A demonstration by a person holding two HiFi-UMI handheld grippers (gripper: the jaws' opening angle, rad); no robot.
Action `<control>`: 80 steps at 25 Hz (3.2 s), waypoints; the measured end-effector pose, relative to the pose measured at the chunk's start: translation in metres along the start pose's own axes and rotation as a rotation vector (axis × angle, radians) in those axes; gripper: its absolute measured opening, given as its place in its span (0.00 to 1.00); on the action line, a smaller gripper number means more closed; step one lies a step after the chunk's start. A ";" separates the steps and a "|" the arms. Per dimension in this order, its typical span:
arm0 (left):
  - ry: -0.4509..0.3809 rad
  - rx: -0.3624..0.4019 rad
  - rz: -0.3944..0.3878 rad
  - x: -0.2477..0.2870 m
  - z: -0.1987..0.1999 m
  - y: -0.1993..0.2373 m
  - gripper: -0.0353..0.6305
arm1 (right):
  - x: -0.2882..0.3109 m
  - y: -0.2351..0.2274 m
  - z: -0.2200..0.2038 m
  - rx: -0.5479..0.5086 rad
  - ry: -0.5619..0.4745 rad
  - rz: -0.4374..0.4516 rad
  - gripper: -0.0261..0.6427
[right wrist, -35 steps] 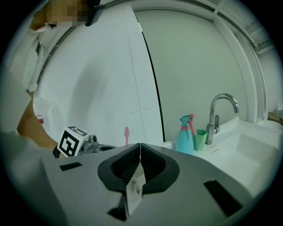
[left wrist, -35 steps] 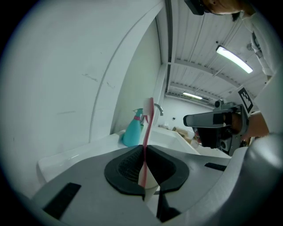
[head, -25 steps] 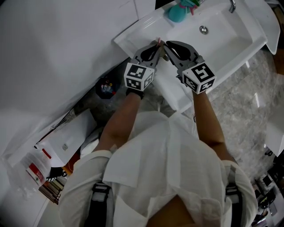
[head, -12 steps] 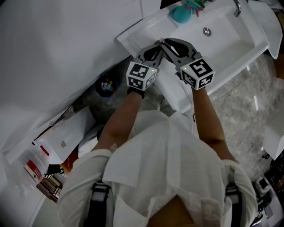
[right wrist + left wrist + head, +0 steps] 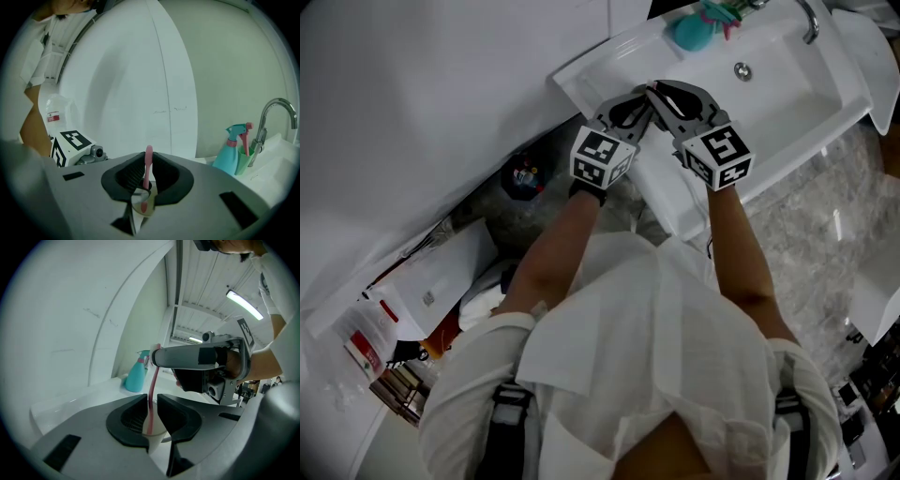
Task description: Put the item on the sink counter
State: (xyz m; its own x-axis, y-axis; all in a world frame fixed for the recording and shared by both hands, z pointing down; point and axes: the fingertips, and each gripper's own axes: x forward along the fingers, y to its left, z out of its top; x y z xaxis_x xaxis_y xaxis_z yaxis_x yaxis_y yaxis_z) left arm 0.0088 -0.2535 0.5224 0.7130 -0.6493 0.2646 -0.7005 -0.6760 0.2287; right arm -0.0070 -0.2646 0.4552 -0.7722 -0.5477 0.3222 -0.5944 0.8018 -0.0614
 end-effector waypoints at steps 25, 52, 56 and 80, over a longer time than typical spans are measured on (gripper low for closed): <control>-0.092 0.035 0.091 -0.055 0.034 0.022 0.12 | 0.006 -0.016 -0.027 0.064 0.038 -0.067 0.11; -0.100 0.018 0.136 -0.068 0.040 0.048 0.10 | 0.038 -0.039 -0.032 0.105 0.069 -0.096 0.11; -0.100 0.017 0.140 -0.069 0.041 0.052 0.11 | 0.040 -0.039 -0.032 0.113 0.069 -0.095 0.11; -0.089 0.002 0.160 -0.074 0.035 0.065 0.11 | 0.049 -0.036 -0.039 0.118 0.099 -0.090 0.11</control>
State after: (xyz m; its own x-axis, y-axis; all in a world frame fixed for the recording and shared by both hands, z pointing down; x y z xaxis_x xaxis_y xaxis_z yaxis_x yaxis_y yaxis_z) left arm -0.0886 -0.2614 0.4844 0.5926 -0.7767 0.2135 -0.8051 -0.5624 0.1885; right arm -0.0143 -0.3109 0.5102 -0.6919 -0.5854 0.4225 -0.6871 0.7136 -0.1365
